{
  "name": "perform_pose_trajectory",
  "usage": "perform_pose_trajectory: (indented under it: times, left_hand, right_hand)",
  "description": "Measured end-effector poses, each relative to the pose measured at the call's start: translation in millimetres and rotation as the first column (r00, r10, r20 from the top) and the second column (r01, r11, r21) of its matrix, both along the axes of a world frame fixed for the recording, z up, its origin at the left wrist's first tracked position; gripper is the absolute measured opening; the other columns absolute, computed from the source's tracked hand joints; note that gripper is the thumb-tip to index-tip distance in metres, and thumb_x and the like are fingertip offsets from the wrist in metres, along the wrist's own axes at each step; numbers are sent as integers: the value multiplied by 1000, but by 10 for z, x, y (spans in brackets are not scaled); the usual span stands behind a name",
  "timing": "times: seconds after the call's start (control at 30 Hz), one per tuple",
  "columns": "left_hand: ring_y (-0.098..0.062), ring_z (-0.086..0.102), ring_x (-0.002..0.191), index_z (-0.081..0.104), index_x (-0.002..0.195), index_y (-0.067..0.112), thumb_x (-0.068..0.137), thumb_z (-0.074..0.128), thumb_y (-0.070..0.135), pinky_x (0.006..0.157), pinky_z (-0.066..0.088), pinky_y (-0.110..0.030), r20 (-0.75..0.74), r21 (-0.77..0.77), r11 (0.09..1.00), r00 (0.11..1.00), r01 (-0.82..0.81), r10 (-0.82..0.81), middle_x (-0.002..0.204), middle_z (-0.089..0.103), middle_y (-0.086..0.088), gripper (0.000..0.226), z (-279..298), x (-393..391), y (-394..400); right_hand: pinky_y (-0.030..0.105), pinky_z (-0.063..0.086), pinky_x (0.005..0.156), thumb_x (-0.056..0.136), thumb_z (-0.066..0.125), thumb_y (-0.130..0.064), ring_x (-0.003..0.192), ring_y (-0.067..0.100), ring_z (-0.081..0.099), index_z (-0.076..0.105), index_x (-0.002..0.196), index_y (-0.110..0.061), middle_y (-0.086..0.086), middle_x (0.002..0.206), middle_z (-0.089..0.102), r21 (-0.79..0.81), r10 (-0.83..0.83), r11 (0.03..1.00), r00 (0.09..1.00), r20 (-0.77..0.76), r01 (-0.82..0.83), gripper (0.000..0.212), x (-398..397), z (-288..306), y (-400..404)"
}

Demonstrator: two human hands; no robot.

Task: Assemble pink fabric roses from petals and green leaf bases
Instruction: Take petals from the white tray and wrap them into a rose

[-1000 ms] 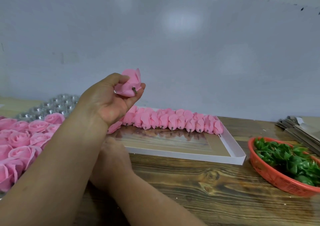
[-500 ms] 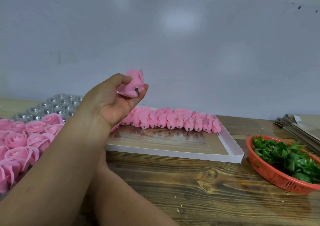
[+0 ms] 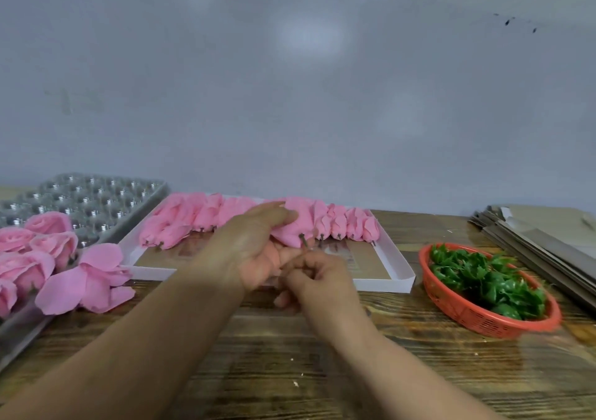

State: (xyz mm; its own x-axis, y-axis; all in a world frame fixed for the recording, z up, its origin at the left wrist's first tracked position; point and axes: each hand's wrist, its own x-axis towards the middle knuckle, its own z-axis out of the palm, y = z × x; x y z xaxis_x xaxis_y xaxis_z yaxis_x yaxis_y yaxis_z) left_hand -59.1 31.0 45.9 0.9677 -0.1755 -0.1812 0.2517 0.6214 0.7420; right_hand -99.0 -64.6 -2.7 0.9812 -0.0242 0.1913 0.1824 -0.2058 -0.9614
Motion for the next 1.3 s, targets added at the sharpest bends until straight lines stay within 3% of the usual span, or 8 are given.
perform_pose_trajectory:
  times: [0.2,0.43,0.57,0.83,0.97,1.07,1.23,1.3]
  left_hand:
    - [-38,66,84,53,104,3,88,54,-9,47,57,-41,-84,-10,998,995,55,-55,103,62,-26,21,-268,-27,-176]
    - [-35,71,67,54,119,-8,92,52,-1,51,57,-36,-78,17,986,983,167,-165,104,65,-30,28,-417,-88,-238]
    - [-26,72,75,56,120,4,88,62,8,67,58,-39,-115,197,963,980,185,-165,105,70,-21,32,-530,-55,-206]
    - [-15,63,63,63,105,3,87,65,9,46,48,-22,-181,262,950,975,171,-126,86,72,-13,19,-610,-76,-258]
    - [-25,66,78,62,108,-3,88,63,5,61,55,-30,-230,199,959,961,203,-156,96,72,-21,21,-637,-87,-263]
    - [-28,70,79,62,109,-3,92,57,5,56,57,-31,-231,177,959,957,222,-178,94,72,-23,19,-624,-75,-240]
    - [-28,71,68,63,105,-6,93,54,4,49,56,-30,-242,165,949,944,269,-225,88,73,-23,18,-608,-79,-233]
    - [-29,71,72,62,108,-6,93,54,6,52,57,-32,-249,178,939,937,294,-246,93,72,-24,21,-628,-85,-249]
  right_hand:
    - [19,49,60,76,73,-4,66,15,59,65,83,-18,6,75,65,-117,-193,955,869,456,274,18,-202,95,-571]
    - [33,50,64,75,76,-9,67,14,58,68,85,-9,-1,75,64,-277,-133,905,833,537,323,13,-132,-110,-585]
    - [28,49,64,72,71,-18,66,8,57,70,88,-9,-3,75,65,-321,-122,873,802,584,367,19,-157,-125,-591]
    - [19,46,56,67,80,-5,61,8,56,67,82,-22,-10,68,60,-337,-177,845,812,556,415,26,-177,-106,-691]
    - [25,51,58,69,78,0,61,7,58,67,73,-23,2,65,64,-219,-191,938,927,323,270,26,-166,-94,-732]
    - [22,50,57,70,76,5,57,10,57,72,76,-17,5,63,65,-98,-59,992,988,141,73,23,-176,-14,-785]
    - [8,42,58,67,79,1,60,-4,54,71,78,-28,-19,73,66,-218,-26,973,978,205,71,31,-197,90,-879]
    - [10,43,61,67,81,-4,66,0,56,70,81,-29,-10,78,67,-287,-13,954,966,257,89,31,-206,95,-884]
